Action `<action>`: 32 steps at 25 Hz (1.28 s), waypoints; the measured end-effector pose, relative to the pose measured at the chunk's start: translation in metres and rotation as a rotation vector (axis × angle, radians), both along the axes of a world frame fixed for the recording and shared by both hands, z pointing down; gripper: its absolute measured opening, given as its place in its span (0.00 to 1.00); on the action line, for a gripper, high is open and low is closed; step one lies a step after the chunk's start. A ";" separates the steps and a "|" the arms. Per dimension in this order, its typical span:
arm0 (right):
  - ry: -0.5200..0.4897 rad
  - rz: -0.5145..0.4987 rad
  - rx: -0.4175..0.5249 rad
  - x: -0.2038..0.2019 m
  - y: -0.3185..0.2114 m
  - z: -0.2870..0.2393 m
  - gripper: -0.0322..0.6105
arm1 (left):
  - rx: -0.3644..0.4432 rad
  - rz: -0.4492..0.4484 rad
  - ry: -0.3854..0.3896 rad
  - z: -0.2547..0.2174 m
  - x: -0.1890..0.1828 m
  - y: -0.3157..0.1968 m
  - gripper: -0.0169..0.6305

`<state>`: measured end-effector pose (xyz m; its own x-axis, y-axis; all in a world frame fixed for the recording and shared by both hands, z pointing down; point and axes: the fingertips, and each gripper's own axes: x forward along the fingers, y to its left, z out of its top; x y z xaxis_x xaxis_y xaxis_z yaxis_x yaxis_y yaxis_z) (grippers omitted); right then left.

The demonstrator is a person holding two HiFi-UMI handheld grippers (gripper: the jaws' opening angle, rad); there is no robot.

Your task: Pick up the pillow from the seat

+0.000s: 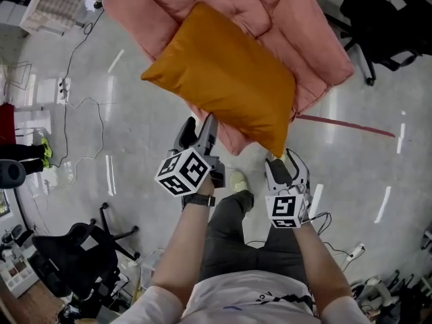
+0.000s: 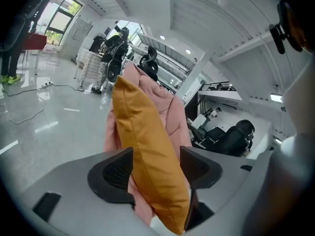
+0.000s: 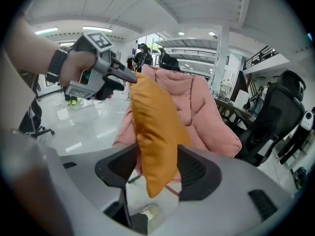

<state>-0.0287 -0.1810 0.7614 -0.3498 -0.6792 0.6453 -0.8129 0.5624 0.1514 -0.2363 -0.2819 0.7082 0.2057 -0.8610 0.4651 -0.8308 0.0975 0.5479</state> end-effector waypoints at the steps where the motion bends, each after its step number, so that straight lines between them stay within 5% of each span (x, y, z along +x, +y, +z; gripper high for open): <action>1: 0.017 -0.005 0.000 0.000 -0.002 0.011 0.43 | -0.001 -0.021 -0.005 0.006 -0.004 -0.005 0.48; 18: 0.308 -0.114 0.087 -0.016 -0.032 0.117 0.51 | -0.008 -0.046 -0.053 0.064 0.010 -0.047 0.47; 24: 0.316 -0.108 0.107 -0.009 -0.041 0.108 0.32 | 0.005 0.006 -0.068 0.055 0.019 -0.053 0.31; 32: 0.243 -0.109 0.095 0.004 -0.055 0.081 0.22 | 0.105 0.093 -0.035 0.018 0.043 -0.066 0.15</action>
<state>-0.0243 -0.2359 0.8424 -0.2665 -0.7078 0.6543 -0.6818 0.6183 0.3911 -0.1931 -0.3479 0.7258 0.2725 -0.8833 0.3815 -0.8522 -0.0376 0.5218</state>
